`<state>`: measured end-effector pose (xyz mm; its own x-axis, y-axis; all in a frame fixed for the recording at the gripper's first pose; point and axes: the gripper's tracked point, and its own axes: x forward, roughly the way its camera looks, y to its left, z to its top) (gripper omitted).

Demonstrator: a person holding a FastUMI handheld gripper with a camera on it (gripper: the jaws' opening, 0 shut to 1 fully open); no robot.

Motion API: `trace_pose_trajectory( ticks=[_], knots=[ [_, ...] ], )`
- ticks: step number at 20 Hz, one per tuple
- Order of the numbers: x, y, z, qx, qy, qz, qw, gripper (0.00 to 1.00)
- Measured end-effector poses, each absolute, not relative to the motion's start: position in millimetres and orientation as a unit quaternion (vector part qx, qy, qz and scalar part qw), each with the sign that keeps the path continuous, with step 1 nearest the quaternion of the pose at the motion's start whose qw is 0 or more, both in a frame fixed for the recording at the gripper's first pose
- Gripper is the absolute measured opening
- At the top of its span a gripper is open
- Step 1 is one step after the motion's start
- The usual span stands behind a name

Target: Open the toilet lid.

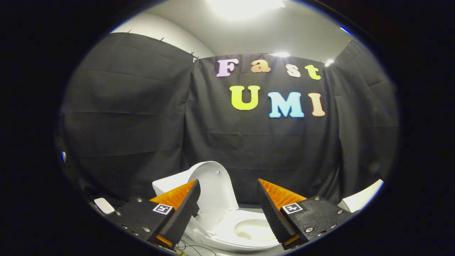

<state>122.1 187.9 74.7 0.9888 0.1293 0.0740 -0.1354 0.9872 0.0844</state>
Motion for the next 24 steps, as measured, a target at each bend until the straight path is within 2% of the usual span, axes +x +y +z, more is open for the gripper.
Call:
trace_pose_trajectory(
  ticks=[9,24],
  knots=[
    [97,56,95,0.027,-0.089,0.028,0.995,0.95],
    [45,-113,39,0.054,-0.047,-0.087,0.994,0.96]
  ],
)
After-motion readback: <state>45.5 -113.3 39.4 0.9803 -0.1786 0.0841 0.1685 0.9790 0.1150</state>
